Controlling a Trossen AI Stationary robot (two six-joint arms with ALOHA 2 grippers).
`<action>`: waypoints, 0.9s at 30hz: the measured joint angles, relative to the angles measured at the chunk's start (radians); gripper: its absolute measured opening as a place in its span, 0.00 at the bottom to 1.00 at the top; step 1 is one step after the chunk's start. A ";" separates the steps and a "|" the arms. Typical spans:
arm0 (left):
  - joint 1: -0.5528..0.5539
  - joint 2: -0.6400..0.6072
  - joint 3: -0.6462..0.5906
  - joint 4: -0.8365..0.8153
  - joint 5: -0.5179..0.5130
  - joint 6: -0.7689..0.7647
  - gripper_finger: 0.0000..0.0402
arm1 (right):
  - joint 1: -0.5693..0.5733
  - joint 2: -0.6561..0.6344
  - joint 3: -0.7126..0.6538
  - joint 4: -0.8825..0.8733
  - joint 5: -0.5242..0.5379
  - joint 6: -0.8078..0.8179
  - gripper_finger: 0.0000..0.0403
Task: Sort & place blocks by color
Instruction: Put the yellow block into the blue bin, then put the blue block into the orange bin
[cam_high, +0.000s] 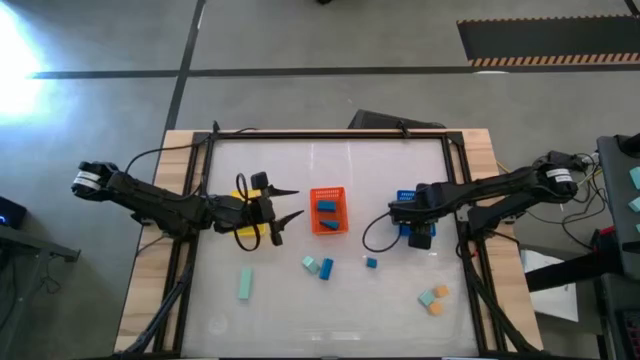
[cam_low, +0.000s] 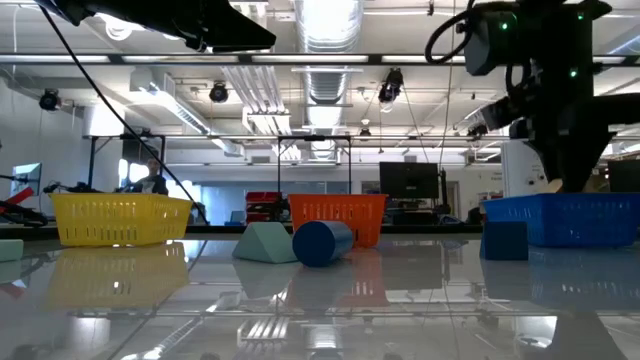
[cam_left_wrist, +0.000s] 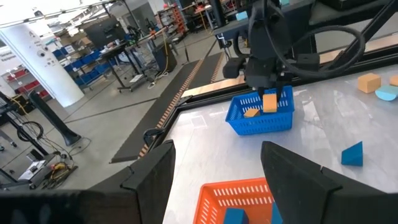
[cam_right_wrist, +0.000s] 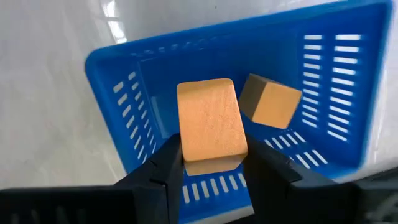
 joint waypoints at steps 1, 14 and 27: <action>0.000 0.000 0.000 0.000 0.000 0.000 0.55 | -0.005 0.002 -0.009 0.009 0.000 -0.007 0.30; 0.000 0.000 0.000 -0.008 0.000 -0.001 0.55 | -0.010 -0.010 0.012 0.021 0.016 0.042 0.53; 0.000 0.000 0.000 -0.008 0.000 -0.002 0.55 | 0.046 -0.010 0.183 0.152 0.050 0.199 0.50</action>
